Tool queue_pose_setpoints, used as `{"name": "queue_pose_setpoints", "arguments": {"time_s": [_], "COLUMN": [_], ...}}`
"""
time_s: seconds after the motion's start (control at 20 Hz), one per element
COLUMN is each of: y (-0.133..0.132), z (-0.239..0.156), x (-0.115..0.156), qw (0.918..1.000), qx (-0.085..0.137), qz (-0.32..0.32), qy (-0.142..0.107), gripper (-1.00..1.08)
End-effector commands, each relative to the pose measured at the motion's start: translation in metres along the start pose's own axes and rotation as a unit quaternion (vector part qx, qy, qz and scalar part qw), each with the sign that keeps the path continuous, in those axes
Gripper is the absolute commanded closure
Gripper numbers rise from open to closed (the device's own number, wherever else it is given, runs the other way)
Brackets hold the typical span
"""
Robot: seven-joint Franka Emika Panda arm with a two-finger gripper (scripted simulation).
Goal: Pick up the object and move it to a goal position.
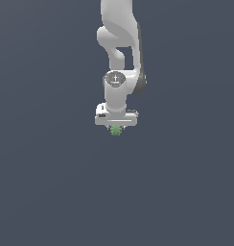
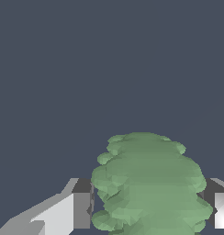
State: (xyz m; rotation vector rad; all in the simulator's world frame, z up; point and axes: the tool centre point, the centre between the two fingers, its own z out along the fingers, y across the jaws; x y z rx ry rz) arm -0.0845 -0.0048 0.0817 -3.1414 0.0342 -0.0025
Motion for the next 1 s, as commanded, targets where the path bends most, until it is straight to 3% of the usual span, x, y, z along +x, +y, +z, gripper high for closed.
{"name": "queue_pose_setpoints", "arguments": {"time_s": [0.0, 0.45, 0.95], "y": [0.001, 0.003, 0.004], "z": [-0.015, -0.071, -0.094], "x": [-0.005, -0.026, -0.033], "qw": [1.0000, 1.0000, 1.0000], "qx": [0.000, 0.000, 0.000], "qz": [0.000, 0.000, 0.000], "qy": [0.000, 0.000, -0.001], "gripper": [1.08, 1.08, 1.08]}}
